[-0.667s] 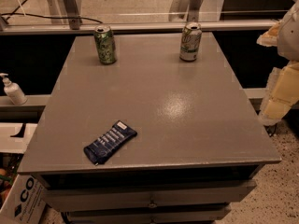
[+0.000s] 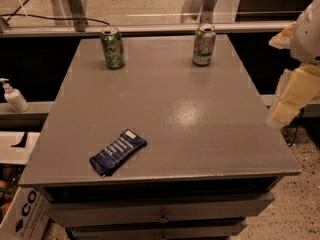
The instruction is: Knock 7up can over
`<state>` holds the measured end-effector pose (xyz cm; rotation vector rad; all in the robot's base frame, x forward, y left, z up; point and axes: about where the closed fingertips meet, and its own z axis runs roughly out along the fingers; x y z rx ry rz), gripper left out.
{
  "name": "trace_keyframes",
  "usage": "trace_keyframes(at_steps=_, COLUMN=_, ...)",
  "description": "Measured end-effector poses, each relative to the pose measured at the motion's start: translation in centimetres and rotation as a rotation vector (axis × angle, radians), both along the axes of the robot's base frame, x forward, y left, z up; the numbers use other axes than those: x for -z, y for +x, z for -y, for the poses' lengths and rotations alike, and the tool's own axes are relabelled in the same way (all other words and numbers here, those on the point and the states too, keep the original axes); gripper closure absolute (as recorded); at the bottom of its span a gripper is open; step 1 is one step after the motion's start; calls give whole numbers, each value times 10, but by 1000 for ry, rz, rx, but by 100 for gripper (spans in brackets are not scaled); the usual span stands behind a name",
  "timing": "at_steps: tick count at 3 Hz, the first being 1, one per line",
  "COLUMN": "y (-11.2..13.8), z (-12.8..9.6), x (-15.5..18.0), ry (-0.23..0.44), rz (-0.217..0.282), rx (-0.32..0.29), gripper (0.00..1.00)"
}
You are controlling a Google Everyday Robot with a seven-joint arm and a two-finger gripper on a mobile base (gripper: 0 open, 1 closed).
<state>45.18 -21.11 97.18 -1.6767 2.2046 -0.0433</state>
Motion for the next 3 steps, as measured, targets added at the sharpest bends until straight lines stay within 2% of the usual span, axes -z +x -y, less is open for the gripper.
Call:
trace_keyframes(at_steps=1, y=33, z=-7, x=14, ry=96, rz=10, rx=24, gripper=0)
trace_keyframes(at_steps=3, y=116, z=-3, x=50, ry=274, rz=0, rx=108, gripper=0)
